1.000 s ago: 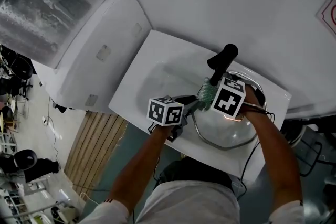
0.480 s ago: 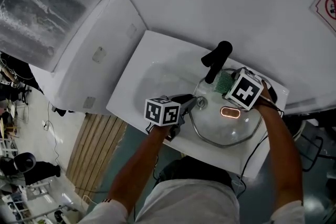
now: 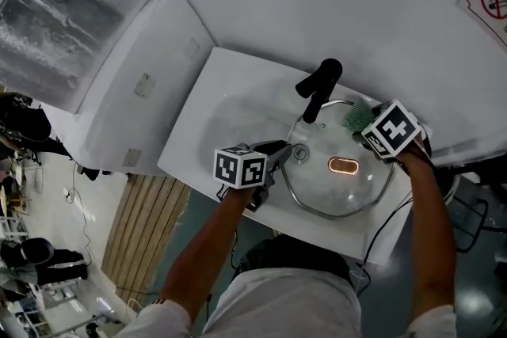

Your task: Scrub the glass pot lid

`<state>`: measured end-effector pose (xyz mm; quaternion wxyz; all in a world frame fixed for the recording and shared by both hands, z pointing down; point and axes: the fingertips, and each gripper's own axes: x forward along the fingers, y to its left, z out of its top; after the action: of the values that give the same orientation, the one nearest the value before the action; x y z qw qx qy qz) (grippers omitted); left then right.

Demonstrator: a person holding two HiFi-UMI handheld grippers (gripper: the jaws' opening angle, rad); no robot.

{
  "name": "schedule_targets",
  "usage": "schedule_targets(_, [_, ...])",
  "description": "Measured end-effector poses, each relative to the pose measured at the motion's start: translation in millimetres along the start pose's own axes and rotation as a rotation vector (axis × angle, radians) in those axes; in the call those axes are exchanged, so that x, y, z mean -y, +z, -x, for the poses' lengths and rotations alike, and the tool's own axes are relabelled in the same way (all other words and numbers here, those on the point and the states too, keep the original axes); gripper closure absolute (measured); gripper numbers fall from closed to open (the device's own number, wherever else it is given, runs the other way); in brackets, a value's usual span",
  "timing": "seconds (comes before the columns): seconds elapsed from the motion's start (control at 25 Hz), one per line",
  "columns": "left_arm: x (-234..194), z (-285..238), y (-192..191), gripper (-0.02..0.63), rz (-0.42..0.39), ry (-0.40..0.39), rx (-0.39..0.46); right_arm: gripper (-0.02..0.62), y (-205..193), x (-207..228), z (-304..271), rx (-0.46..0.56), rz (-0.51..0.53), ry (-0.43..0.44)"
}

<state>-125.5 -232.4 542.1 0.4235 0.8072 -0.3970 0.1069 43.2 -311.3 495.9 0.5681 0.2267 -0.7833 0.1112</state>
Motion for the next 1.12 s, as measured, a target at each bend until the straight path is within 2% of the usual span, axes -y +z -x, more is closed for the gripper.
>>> schedule_targets(0.12, [0.1, -0.1, 0.4, 0.509, 0.002, 0.0, 0.001, 0.264, -4.8, 4.1, 6.6, 0.006, -0.015, -0.021])
schedule_targets(0.2, [-0.2, 0.0, 0.5, 0.511, 0.002, 0.002, 0.001, 0.264, 1.9, -5.2, 13.3, 0.026, 0.028, -0.022])
schedule_targets(0.44, [0.2, 0.0, 0.2, 0.511, 0.001, 0.004, 0.001, 0.264, 39.3, -64.6, 24.5, 0.039, 0.321, 0.007])
schedule_targets(0.64, [-0.2, 0.6, 0.2, 0.511, -0.002, 0.008, 0.002, 0.264, 59.5, -104.6, 16.6, 0.048, 0.494, 0.091])
schedule_targets(0.76, [0.1, 0.5, -0.1, 0.511, 0.0, 0.008, 0.002, 0.263, 67.9, -119.7, 8.1, 0.048, 0.582, 0.113])
schedule_targets(0.96, [0.4, 0.4, 0.8, 0.511, 0.001, 0.006, 0.002, 0.264, 77.9, -145.5, -1.2, 0.06, 0.622, 0.17])
schedule_targets(1.12, [0.1, 0.9, 0.6, 0.511, 0.003, 0.005, 0.002, 0.264, 78.1, -147.0, -5.9, 0.055, 0.592, 0.187])
